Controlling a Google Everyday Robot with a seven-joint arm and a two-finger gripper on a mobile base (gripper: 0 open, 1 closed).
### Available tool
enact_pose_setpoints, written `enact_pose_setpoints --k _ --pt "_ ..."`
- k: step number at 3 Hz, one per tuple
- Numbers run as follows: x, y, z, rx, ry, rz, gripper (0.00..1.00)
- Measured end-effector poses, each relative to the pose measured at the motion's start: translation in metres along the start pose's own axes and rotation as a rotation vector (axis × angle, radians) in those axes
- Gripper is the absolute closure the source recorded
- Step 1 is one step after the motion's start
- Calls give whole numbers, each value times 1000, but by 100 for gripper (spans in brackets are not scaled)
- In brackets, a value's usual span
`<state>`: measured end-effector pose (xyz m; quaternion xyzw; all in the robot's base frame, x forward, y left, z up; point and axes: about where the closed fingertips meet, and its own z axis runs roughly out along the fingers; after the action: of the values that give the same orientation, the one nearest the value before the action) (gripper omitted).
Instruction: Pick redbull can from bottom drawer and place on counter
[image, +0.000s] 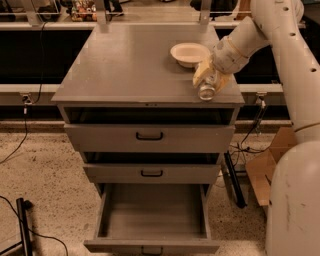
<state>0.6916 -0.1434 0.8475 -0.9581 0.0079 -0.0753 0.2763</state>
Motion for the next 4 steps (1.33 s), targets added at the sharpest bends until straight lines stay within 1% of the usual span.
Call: enact_pose_setpoints --k 1,2,3,4 --pt "-3 8 -3 -26 -2 18 82" --pt "8 1 1 -1 33 7 58" --pt "13 -12 3 -3 45 -22 65" --pt "15 -16 4 -25 49 -30 55"
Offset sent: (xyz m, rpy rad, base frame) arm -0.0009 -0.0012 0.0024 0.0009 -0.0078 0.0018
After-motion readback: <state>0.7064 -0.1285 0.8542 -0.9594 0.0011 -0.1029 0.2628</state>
